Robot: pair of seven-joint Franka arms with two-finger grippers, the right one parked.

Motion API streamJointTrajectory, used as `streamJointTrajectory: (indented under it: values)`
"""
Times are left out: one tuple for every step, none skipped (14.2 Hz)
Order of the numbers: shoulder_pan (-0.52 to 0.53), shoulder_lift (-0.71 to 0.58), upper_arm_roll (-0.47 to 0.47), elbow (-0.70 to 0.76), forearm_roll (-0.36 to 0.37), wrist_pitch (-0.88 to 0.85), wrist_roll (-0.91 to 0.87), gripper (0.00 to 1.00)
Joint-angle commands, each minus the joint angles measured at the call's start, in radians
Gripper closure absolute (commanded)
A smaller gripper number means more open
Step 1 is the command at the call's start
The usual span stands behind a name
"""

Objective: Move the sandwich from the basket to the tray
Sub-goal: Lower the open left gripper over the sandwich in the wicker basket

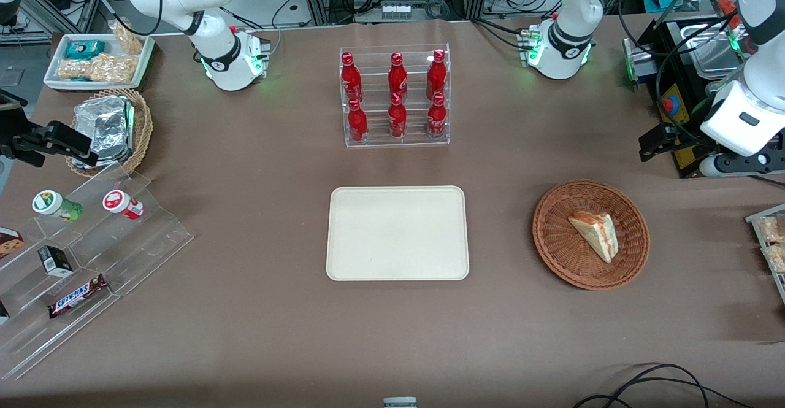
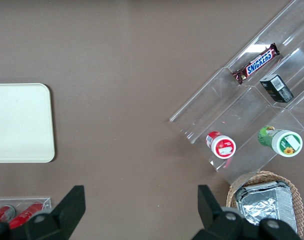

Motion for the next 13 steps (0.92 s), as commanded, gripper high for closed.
streamJointTrajectory:
  values:
    - [0.001, 0.015, -0.003, 0.019, -0.013, -0.024, 0.016, 0.00]
    - [0.001, 0.015, -0.003, 0.007, -0.013, -0.025, 0.013, 0.00]
    - [0.001, 0.016, -0.003, -0.016, -0.013, -0.022, 0.005, 0.00]
    - [0.001, 0.030, -0.003, -0.034, -0.007, -0.010, 0.005, 0.00]
    - [-0.001, 0.070, -0.003, -0.033, 0.001, -0.001, 0.003, 0.00]
    - [-0.001, 0.104, -0.003, -0.035, 0.004, 0.020, 0.003, 0.00]
    - [-0.001, 0.133, -0.003, -0.047, 0.004, 0.054, 0.002, 0.00]
    - [0.002, 0.154, -0.002, -0.077, 0.004, 0.095, -0.001, 0.00]
    - [0.005, 0.162, -0.002, -0.126, 0.004, 0.163, -0.001, 0.00]
    - [0.007, 0.170, 0.000, -0.181, 0.004, 0.244, -0.001, 0.00]
    - [0.007, 0.176, 0.002, -0.244, 0.004, 0.340, -0.012, 0.00]
    - [0.008, 0.185, 0.002, -0.295, 0.002, 0.423, -0.036, 0.00]
    - [0.008, 0.202, 0.002, -0.339, 0.002, 0.491, -0.099, 0.00]
